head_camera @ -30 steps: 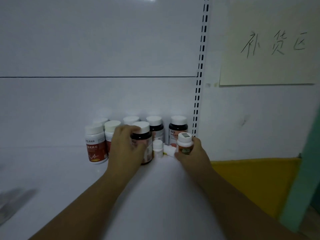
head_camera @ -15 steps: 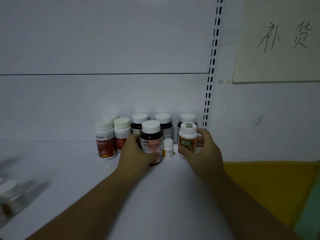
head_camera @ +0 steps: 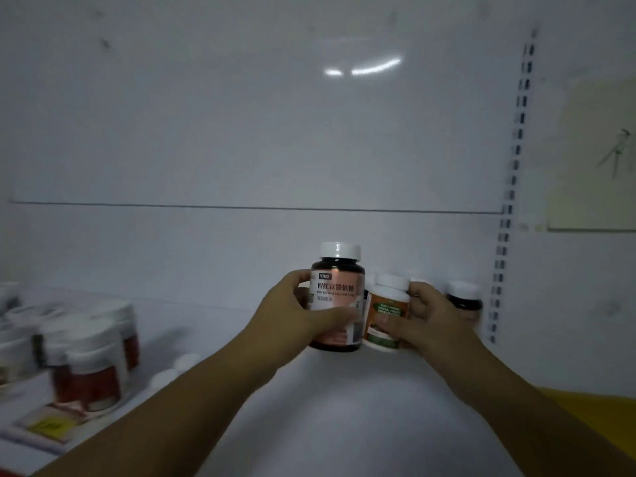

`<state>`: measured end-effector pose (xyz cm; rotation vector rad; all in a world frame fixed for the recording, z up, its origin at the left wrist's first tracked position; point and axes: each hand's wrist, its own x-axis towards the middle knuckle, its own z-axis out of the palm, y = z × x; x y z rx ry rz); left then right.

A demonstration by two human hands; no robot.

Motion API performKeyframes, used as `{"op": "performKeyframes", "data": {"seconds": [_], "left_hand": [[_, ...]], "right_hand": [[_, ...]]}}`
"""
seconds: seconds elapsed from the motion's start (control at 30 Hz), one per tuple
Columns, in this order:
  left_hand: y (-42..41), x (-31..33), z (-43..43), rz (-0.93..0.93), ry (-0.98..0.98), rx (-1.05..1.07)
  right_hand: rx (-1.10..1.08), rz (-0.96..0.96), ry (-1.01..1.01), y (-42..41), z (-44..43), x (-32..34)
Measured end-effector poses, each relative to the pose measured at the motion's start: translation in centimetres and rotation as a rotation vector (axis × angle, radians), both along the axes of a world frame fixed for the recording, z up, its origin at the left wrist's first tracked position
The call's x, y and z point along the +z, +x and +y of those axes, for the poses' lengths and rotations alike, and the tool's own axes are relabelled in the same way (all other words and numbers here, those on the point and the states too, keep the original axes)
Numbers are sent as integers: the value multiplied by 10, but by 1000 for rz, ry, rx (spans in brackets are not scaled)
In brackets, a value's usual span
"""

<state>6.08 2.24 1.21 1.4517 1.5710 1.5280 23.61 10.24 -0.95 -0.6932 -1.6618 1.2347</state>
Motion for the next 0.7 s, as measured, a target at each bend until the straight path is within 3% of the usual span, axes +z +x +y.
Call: {"op": "performKeyframes", "data": {"seconds": [0.17, 0.3, 0.5, 0.7], "left_hand": [[-91, 19, -105, -50, 108, 81], [-173, 13, -183, -42, 128, 220], [-257, 8, -260, 12, 94, 355], [-323, 16, -273, 26, 64, 354]], "right_hand": [[279, 14, 10, -115, -71, 34], [435, -104, 127, -215, -138, 45], [501, -132, 144, -318, -208, 38], [457, -166, 201, -385, -224, 56]]}}
